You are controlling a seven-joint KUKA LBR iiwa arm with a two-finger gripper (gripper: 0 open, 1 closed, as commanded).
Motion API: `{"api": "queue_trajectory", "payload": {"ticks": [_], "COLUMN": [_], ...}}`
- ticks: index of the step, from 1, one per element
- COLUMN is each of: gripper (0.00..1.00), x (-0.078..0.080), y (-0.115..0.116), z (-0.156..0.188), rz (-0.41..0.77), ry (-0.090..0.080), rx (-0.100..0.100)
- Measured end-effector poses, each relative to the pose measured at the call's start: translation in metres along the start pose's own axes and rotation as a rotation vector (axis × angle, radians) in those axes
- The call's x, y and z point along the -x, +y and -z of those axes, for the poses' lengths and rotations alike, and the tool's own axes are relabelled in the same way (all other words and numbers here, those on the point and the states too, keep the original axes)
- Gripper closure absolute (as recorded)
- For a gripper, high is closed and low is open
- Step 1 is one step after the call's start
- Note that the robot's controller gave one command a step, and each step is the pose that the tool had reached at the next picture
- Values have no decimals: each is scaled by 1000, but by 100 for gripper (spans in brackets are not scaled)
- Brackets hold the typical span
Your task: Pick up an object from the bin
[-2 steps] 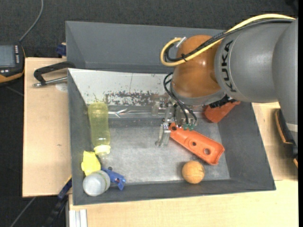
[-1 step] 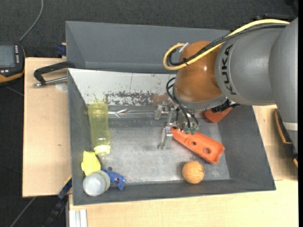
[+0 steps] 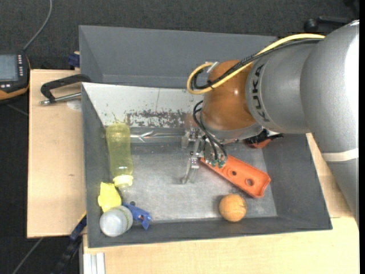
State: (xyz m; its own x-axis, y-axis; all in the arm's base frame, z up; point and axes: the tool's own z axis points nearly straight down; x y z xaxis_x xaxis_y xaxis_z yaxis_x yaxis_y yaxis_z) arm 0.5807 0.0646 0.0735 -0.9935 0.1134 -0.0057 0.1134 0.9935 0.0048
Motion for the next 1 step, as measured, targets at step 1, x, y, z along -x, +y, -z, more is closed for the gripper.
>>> {"api": "queue_trajectory", "payload": {"ticks": [1], "gripper": [0], "x": [8], "y": [-31], "z": [29], "rz": [121], "ry": [6], "rx": [3]}}
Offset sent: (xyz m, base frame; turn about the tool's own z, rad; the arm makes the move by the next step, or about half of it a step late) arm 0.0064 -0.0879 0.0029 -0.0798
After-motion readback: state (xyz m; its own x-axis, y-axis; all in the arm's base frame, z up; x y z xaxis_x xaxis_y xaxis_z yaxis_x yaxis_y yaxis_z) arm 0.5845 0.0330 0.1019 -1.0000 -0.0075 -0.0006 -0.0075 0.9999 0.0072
